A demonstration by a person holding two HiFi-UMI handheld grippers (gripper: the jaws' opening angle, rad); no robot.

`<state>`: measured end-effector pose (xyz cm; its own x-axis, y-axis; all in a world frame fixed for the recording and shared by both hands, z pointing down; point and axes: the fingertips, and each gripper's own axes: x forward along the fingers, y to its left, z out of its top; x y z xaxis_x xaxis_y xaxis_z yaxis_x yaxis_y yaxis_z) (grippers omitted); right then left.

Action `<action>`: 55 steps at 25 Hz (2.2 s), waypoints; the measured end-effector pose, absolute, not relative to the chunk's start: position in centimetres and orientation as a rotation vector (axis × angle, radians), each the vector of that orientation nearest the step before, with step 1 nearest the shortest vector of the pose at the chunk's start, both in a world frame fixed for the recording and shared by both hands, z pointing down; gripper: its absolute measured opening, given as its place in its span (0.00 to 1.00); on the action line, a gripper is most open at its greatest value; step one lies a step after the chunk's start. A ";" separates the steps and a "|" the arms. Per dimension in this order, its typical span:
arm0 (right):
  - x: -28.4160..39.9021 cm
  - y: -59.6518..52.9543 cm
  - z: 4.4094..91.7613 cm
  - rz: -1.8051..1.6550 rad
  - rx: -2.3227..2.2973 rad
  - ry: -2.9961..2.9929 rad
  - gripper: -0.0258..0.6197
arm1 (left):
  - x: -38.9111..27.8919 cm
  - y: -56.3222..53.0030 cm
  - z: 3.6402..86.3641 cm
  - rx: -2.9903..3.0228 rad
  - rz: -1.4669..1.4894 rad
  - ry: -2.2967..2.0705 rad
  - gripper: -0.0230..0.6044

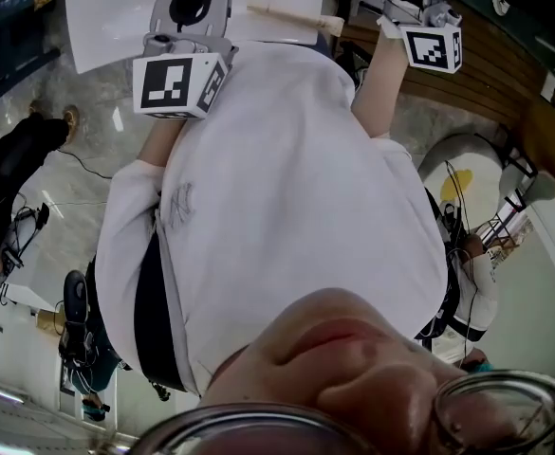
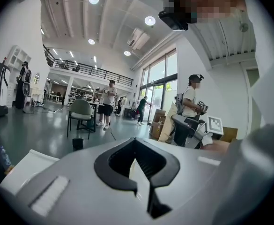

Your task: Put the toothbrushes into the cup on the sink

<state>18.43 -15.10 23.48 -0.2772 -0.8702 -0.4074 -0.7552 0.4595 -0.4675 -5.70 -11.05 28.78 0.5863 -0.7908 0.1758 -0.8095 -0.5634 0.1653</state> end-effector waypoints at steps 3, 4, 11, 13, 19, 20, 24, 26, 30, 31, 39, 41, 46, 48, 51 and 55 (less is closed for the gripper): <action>18.3 -15.4 23.1 -0.237 -1.338 2.089 0.06 | -5.9 -10.9 28.8 2.576 0.123 -1.337 0.04; 18.2 -15.5 23.0 -0.234 -1.338 2.087 0.06 | -6.0 -10.9 28.8 2.572 0.124 -1.342 0.04; 18.1 -17.4 22.6 -0.181 -1.361 2.104 0.06 | -6.6 -11.6 29.3 2.562 0.129 -1.351 0.04; 17.8 -17.8 23.1 -0.175 -1.376 2.113 0.06 | -6.9 -11.6 29.9 2.548 0.140 -1.350 0.04; 16.6 -19.4 23.0 -0.170 -1.384 2.164 0.06 | -7.4 -12.5 30.5 2.510 0.141 -1.351 0.05; 16.4 -19.6 23.1 -0.177 -1.387 2.174 0.06 | -7.6 -12.5 30.5 2.501 0.144 -1.353 0.04; 16.0 -20.6 22.5 -0.150 -1.392 2.201 0.06 | -7.7 -13.4 30.0 2.507 0.121 -1.360 0.05; 15.7 -20.9 22.0 -0.123 -1.397 2.216 0.06 | -7.6 -13.6 29.9 2.515 0.109 -1.360 0.04; 15.1 -21.3 22.1 -0.103 -1.411 2.244 0.06 | -7.3 -13.5 30.3 2.512 0.118 -1.339 0.05; 14.9 -21.4 22.2 -0.096 -1.419 2.258 0.06 | -7.3 -13.5 30.4 2.512 0.119 -1.334 0.04; 13.8 -22.6 22.3 -0.070 -1.433 2.317 0.06 | -8.2 -13.9 30.8 2.481 0.116 -1.362 0.04; 13.1 -23.1 22.7 -0.057 -1.436 2.347 0.06 | -8.5 -14.0 31.2 2.467 0.125 -1.371 0.05; 11.7 -24.8 23.9 -0.072 -1.427 2.401 0.06 | -9.2 -14.5 31.9 2.432 0.153 -1.393 0.04; 11.3 -25.3 24.2 -0.075 -1.422 2.414 0.06 | -9.5 -14.7 32.1 2.417 0.156 -1.406 0.04; 11.0 -26.1 24.8 -0.087 -1.417 2.421 0.06 | -10.1 -15.1 32.4 2.397 0.169 -1.425 0.04; 10.7 -27.0 25.7 -0.121 -1.411 2.434 0.06 | -10.3 -15.3 32.6 2.373 0.187 -1.438 0.05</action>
<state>10.73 -26.97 25.74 -0.4586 -0.8572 -0.2341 -0.8297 0.5074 -0.2327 -10.30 -15.31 32.60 0.4736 -0.8304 0.2935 -0.8779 -0.4181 0.2337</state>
